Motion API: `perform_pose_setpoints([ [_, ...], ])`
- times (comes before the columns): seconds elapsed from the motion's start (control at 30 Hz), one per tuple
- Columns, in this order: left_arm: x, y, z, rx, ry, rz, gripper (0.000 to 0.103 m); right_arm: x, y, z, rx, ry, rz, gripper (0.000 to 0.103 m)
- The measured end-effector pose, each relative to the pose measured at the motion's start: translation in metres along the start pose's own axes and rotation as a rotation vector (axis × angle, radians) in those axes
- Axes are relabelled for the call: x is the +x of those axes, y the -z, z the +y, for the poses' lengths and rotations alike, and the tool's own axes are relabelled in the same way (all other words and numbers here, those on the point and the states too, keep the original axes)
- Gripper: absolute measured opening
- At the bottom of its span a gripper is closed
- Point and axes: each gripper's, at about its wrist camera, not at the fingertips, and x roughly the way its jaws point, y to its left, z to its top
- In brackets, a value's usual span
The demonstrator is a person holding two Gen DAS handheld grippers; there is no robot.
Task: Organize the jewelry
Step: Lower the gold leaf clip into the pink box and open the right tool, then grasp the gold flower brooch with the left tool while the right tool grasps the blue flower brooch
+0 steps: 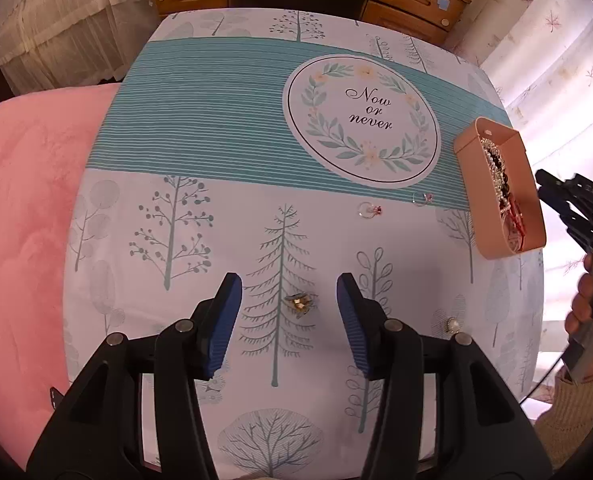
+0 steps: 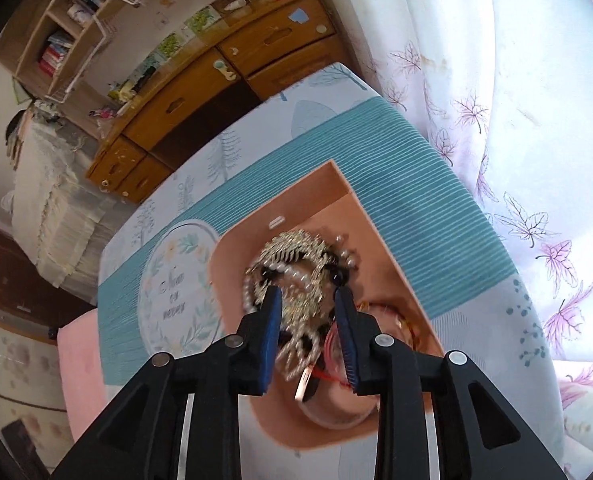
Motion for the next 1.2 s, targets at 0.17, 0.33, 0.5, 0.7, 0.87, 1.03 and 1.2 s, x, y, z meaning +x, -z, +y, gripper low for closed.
perform_pose_setpoints([
  [0.17,-0.004,0.015,-0.001,0.048,-0.014,-0.022,0.046,-0.036,0.037,0.017,-0.096,-0.058,-0.019,0.028],
  [0.33,-0.009,0.030,0.002,0.088,0.003,-0.042,0.046,-0.063,0.087,0.041,-0.278,-0.101,0.007,0.028],
  [0.5,-0.014,0.048,0.013,0.102,0.036,-0.065,0.046,-0.072,0.150,0.068,-0.490,-0.172,0.073,0.032],
  [0.7,-0.009,0.071,0.025,0.139,0.060,-0.080,0.046,-0.063,0.222,0.093,-0.703,-0.214,0.138,0.033],
  [0.87,0.008,0.082,0.030,0.177,0.051,-0.059,0.046,-0.051,0.260,0.104,-0.835,-0.253,0.138,0.033],
  [1.03,0.019,0.084,0.035,0.161,0.067,-0.033,0.046,-0.033,0.273,0.109,-0.890,-0.288,0.155,0.033],
  [1.2,0.025,0.082,0.034,0.154,0.084,-0.025,0.046,-0.012,0.281,0.112,-0.910,-0.243,0.159,0.033],
])
